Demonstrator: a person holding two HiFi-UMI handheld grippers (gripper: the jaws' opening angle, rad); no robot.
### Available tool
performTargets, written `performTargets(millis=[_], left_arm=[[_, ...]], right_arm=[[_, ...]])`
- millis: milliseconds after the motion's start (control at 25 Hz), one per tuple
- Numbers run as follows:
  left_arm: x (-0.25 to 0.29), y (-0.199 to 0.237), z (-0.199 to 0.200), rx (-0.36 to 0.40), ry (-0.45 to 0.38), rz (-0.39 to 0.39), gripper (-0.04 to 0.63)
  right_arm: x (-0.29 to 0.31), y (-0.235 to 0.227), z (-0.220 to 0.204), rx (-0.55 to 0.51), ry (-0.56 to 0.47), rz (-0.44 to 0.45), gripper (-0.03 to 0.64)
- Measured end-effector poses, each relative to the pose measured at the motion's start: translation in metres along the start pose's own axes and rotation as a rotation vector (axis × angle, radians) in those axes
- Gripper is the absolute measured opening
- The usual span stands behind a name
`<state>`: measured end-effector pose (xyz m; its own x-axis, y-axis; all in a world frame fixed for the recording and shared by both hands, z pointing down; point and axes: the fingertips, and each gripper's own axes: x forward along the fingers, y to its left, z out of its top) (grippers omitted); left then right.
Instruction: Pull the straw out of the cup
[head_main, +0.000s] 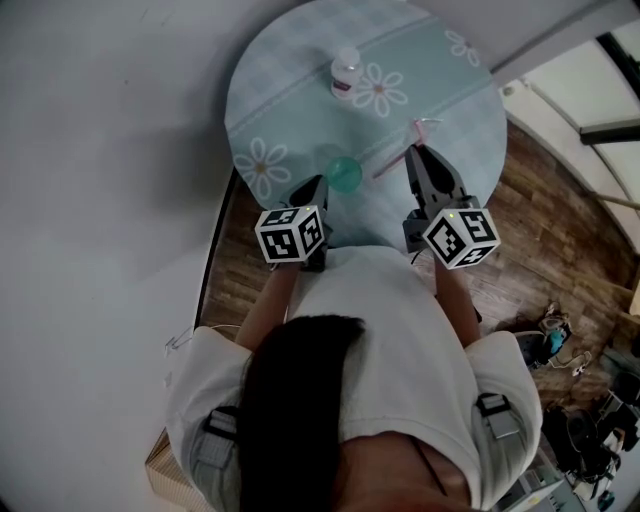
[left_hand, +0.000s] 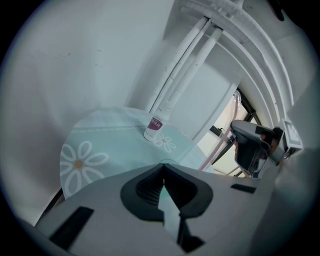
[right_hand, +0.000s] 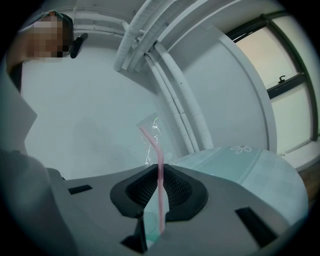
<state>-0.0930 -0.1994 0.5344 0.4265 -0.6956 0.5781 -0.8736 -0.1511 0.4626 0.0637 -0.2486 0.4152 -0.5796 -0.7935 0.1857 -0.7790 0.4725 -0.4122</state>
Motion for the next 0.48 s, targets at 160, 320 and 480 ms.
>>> performTargets(millis=[160, 320, 480], left_arm=[[0.002, -0.002, 0.001, 0.017, 0.007, -0.005, 0.009], [0.004, -0.004, 0.003, 0.032, 0.013, -0.014, 0.009], [0.003, -0.004, 0.002, 0.028, 0.012, -0.015, 0.009]], right_arm=[[-0.009, -0.010, -0.005, -0.005, 0.028, -0.029, 0.054], [-0.012, -0.017, -0.014, -0.014, 0.070, -0.057, 0.054], [-0.015, -0.016, -0.023, -0.038, 0.119, -0.049, 0.054]])
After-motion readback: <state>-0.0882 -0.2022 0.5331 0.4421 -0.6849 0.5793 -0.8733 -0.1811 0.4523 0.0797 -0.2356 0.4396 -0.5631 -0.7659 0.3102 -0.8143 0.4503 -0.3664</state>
